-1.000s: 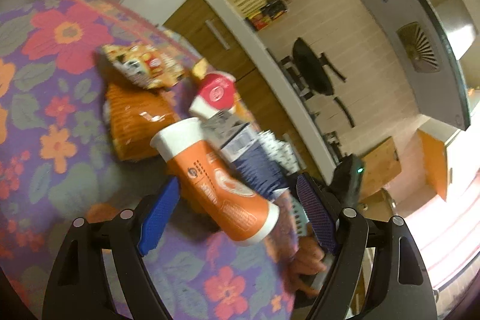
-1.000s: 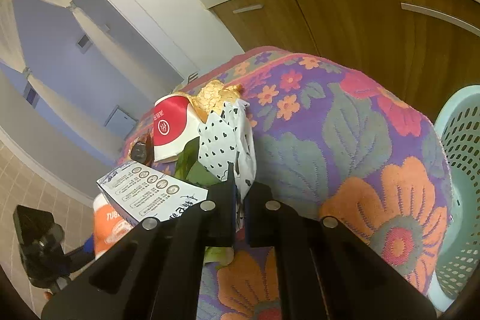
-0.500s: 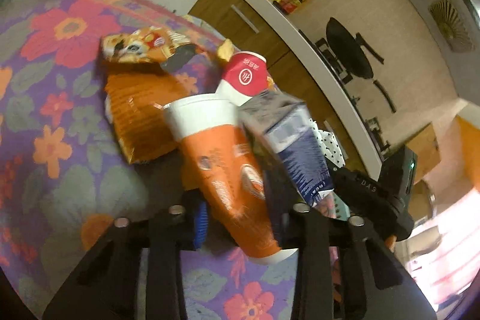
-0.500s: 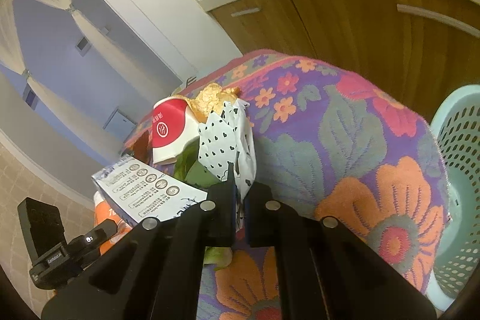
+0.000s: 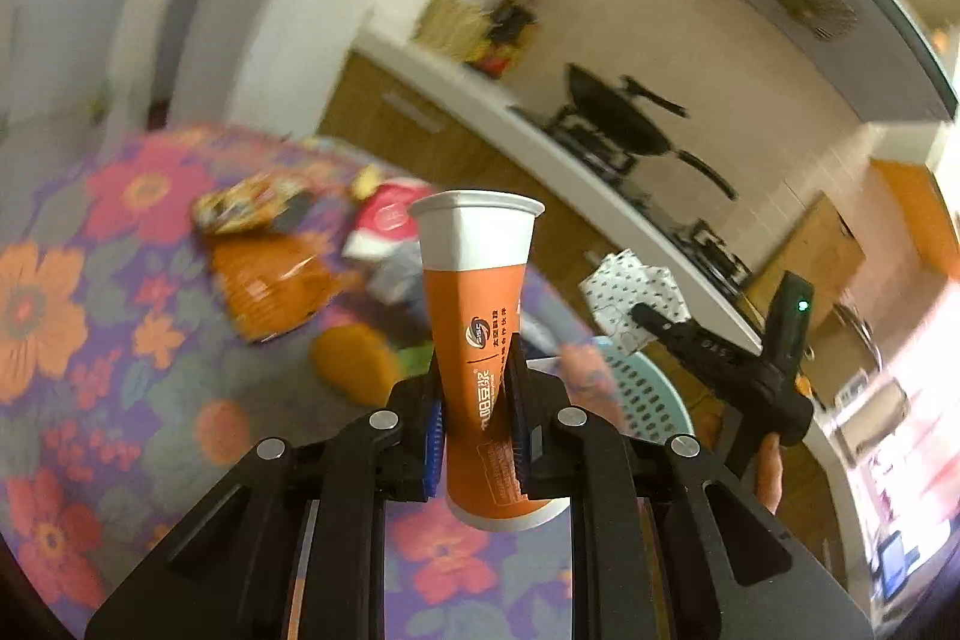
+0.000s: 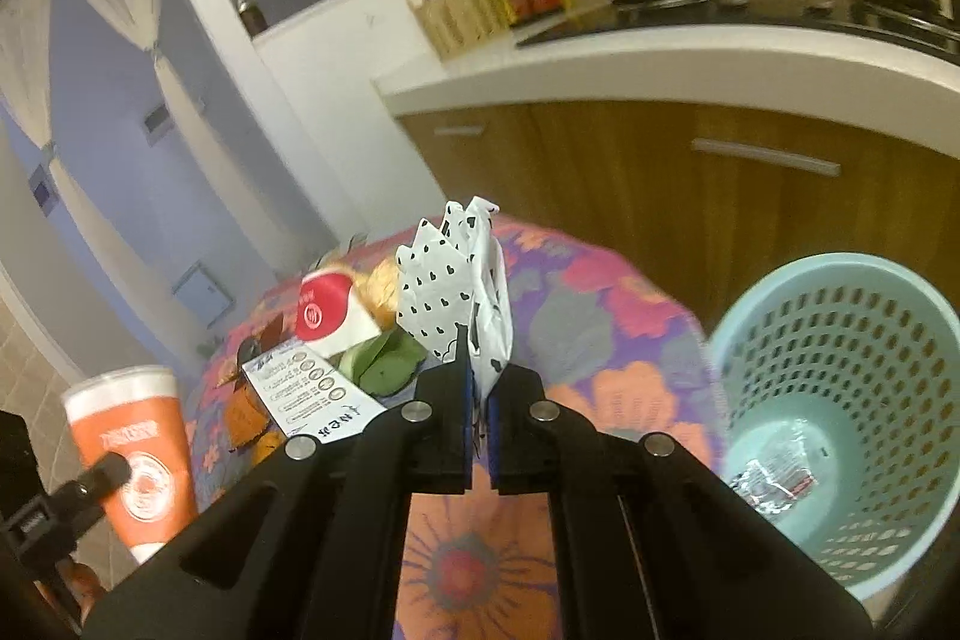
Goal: Collect trash
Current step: 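Lift the napkin and cup and carry both tools over the blue basket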
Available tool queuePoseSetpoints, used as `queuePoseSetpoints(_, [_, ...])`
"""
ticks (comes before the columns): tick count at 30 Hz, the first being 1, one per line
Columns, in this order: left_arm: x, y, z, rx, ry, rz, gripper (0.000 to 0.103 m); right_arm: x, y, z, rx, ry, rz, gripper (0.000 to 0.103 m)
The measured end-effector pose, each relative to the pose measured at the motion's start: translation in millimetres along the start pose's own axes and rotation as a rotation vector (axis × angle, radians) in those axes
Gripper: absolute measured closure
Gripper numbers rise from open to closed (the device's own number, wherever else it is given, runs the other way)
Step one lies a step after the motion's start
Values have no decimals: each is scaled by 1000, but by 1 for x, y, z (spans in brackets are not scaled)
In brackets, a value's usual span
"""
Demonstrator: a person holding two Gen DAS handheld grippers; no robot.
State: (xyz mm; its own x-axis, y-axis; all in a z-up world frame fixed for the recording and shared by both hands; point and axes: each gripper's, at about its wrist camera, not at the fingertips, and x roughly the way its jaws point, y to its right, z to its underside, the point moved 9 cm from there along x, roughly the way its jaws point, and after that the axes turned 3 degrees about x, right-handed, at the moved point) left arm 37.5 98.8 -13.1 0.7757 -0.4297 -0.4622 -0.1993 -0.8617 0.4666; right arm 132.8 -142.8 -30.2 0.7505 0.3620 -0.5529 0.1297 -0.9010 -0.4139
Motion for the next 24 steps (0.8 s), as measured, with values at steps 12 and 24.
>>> queuePoseSetpoints(12, [111,158,4,205,-154,161,87,-66,137,7,177,58,177,101])
queuePoseSetpoints(24, [232,228,63,343,-343,140,87,-61,251,53,382,-92,360,101])
